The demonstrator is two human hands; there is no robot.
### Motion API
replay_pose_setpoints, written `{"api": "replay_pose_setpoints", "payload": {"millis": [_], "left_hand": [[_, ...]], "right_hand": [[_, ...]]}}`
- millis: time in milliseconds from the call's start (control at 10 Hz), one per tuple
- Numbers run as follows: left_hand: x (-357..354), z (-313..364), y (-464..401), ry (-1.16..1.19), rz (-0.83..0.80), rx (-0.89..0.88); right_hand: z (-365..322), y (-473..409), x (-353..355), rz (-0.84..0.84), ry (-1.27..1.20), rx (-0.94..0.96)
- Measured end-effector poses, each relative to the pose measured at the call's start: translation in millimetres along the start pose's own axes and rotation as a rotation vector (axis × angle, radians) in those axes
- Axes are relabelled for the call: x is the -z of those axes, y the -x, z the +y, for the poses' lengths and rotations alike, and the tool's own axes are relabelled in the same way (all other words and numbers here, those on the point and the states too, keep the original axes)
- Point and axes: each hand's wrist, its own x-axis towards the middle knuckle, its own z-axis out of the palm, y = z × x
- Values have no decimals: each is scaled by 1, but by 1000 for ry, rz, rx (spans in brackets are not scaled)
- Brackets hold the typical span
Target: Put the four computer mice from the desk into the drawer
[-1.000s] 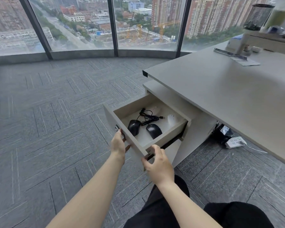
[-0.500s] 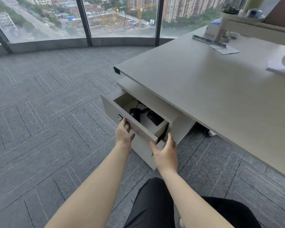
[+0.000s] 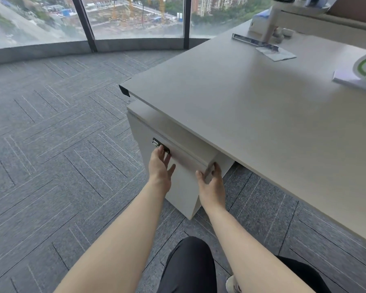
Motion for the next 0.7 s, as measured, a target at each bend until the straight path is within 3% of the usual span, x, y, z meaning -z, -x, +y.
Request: {"api": "replay_pose_setpoints", "payload": {"millis": [400,700], "left_hand": [[-6,-3,-10,-68,-52,-16],[21,-1,42,-340,-42,-127]], "right_hand": [[-4,-10,12,-56,123,-18],[-17,39,35,-111,229,38]]}}
